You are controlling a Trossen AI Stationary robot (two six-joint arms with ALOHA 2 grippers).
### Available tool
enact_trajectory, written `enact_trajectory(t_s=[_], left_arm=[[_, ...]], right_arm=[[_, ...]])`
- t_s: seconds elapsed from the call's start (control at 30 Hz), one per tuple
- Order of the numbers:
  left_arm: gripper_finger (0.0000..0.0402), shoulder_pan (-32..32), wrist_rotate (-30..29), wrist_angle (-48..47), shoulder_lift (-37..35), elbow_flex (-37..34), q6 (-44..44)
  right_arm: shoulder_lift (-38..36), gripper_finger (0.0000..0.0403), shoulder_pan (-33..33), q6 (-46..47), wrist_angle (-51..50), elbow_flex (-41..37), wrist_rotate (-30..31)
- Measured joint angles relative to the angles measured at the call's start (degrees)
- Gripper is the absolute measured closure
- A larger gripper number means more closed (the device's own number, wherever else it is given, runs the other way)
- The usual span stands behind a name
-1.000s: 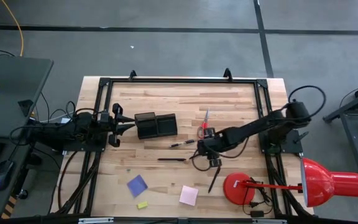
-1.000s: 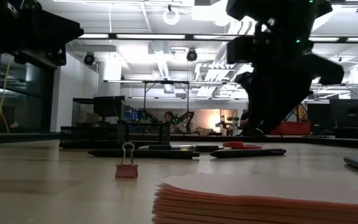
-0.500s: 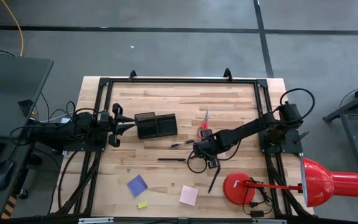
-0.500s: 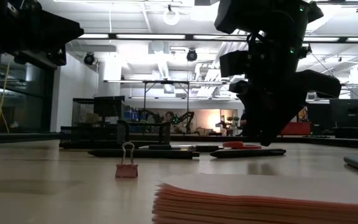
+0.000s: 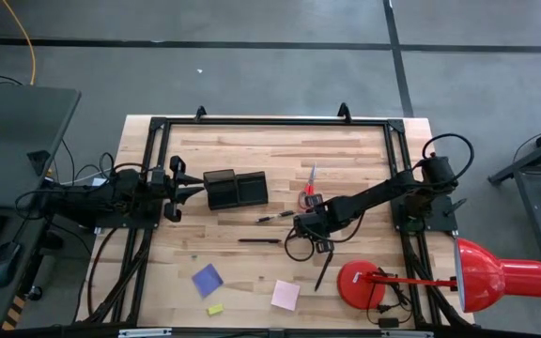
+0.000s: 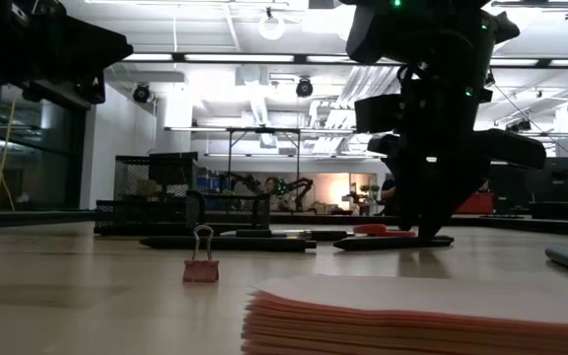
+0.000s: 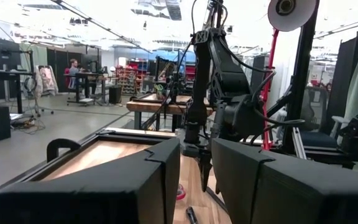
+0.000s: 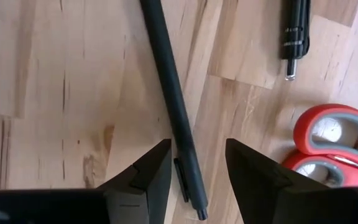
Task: Pick and place office supplies into organizer
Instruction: Put the top right black pen into the desk organizer
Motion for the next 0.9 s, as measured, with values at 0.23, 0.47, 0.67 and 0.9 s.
enact_trajectory(t_s=[0.23,0.47,0.67,0.9], left_arm=[[0.0318,0.0,0.0,0.02,0.0,0.0,0.0],[0.0318,0.0,-0.01,0.02,-0.02,0.0,0.0],[0.0318,0.0,0.02,0.02,-0.02,0.0,0.09],[0.0318,0.0,0.02,0.0,0.0,0.0,0.04]], right_arm=[[0.0,0.0259,-2.32,1.47,0.11,0.0,-4.15],[0.0,0.026,-2.78,1.0,0.42,0.0,-4.21],[0.0,0.0265,-2.45,-0.34,3.0,-0.04,-6.89],[-0.02,0.0265,-2.51,-1.36,4.01,-0.04,-6.8]])
